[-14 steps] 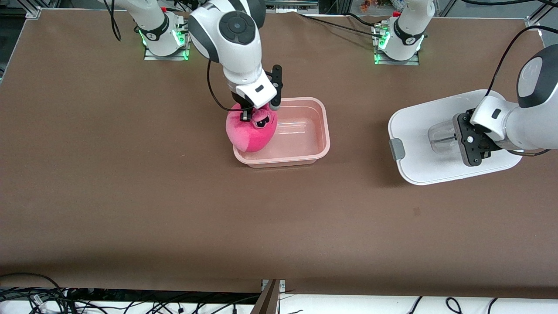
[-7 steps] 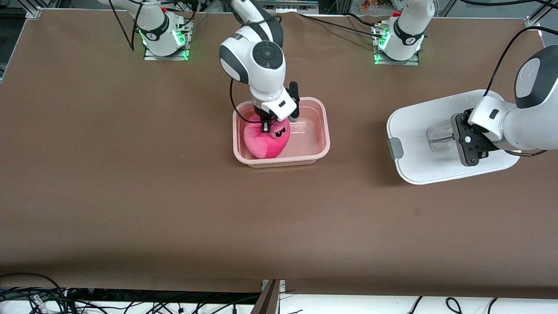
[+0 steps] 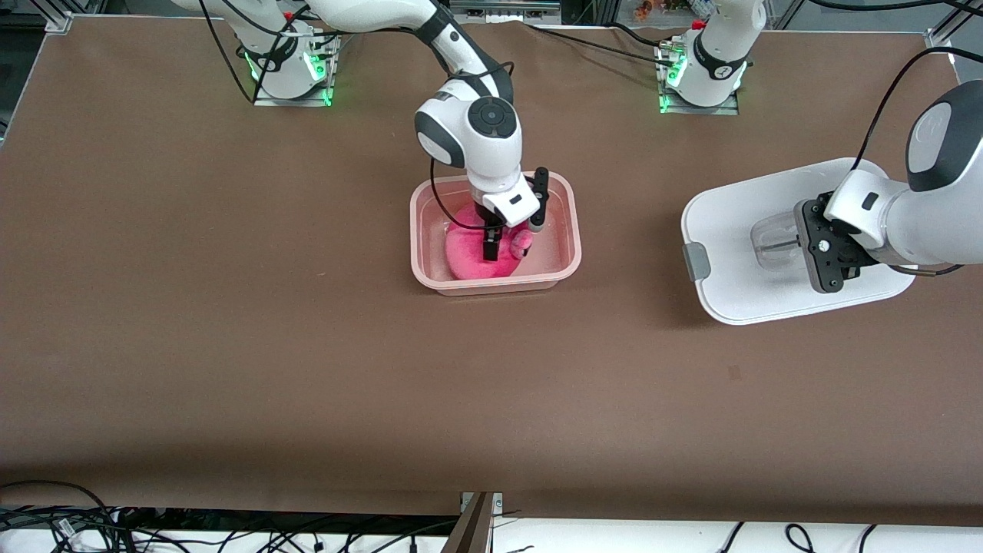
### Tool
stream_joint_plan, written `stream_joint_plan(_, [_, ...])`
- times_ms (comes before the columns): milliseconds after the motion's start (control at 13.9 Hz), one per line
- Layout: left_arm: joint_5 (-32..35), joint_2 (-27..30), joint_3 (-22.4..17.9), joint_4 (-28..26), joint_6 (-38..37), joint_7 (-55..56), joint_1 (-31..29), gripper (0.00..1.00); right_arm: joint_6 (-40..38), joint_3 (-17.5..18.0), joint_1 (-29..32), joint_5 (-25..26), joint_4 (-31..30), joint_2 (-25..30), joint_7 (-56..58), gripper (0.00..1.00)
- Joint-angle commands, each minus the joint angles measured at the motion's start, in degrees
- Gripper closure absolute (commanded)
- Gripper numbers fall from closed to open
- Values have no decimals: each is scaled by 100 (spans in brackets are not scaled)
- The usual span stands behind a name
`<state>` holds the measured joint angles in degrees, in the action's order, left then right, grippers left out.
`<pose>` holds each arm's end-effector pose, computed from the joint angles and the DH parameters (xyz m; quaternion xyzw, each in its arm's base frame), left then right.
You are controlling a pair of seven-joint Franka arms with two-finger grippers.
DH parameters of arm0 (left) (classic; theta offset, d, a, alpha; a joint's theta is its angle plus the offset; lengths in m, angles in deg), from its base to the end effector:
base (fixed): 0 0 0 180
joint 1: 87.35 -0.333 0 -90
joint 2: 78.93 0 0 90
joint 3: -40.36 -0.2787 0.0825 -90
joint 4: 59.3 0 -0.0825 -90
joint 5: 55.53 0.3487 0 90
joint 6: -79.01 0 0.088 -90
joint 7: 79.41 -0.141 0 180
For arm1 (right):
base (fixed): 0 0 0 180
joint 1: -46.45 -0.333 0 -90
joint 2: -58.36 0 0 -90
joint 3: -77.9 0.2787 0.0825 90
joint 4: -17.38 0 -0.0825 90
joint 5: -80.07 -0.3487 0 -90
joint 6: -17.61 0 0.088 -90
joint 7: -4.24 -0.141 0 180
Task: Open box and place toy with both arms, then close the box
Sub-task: 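Carry the pink plush over the open box and lower it inside with the right gripper, then open the right gripper and withdraw it from the box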
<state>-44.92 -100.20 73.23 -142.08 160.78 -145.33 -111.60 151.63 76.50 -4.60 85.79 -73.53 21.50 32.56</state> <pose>0.5620 -0.0206 0.4206 0.7832 -0.5996 -0.1404 0.0855 0.4306 0.5033 0.2279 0.7526 0.6547 0.0618 0.0341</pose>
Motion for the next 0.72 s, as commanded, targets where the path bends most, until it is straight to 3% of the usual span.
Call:
stream_joint_plan(0, [134,-96,79,113,-99,-88,51,100,54,-54,-36,-18,223,-93,-553,0])
stream_joint_plan(216, [64,-193,80,131,-108,-105,113,100,-164,-98,121,-315,188,310,-766,0])
stream_joint_plan(431, [55,-184,97,166,-134,-114,262,100,-1244,-264,586,-755,214,1039,-722,0])
stream_joint_plan(647, [37,-237,115,157,-117,-88,367,100,-1553,-763,869,-774,214,1593,-705,0])
